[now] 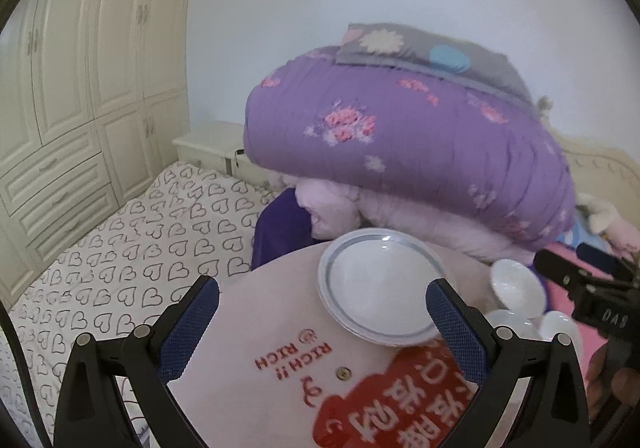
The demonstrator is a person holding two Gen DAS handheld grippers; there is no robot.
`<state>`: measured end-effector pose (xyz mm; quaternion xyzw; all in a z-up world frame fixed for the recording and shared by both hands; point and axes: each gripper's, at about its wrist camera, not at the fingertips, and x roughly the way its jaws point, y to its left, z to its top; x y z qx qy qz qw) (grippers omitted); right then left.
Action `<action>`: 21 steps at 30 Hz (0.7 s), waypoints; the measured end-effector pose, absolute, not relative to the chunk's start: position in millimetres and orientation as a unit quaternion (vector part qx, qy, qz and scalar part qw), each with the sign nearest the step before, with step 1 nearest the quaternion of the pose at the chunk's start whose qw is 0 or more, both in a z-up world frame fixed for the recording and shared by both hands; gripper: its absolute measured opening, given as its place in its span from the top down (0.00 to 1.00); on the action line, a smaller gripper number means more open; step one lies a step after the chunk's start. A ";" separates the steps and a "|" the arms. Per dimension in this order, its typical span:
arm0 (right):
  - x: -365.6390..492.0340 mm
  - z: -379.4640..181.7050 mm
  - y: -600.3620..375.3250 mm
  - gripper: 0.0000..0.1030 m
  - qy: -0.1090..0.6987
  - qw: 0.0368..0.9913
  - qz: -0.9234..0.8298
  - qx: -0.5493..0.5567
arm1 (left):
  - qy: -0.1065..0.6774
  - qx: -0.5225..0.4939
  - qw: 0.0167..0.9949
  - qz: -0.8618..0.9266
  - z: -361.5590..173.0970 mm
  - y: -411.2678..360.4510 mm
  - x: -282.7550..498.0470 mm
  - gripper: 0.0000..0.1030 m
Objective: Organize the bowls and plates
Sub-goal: 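Move both grippers toward another grey-rimmed plate near the bowls, then close both grippers on the rim of that plate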
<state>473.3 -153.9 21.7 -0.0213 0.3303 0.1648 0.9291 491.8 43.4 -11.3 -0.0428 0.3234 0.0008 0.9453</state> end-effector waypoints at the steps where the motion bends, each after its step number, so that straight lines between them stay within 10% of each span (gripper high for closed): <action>1: 483.3 19.6 -151.5 0.00 0.337 0.926 0.167 -0.023 | 0.330 -0.038 0.943 0.006 -15.1 43.1 506.2 0.01; 21: 623.2 -59.9 -109.7 0.00 0.527 0.819 0.226 -0.022 | 0.476 -0.065 0.877 -0.019 -111.3 59.7 713.1 0.01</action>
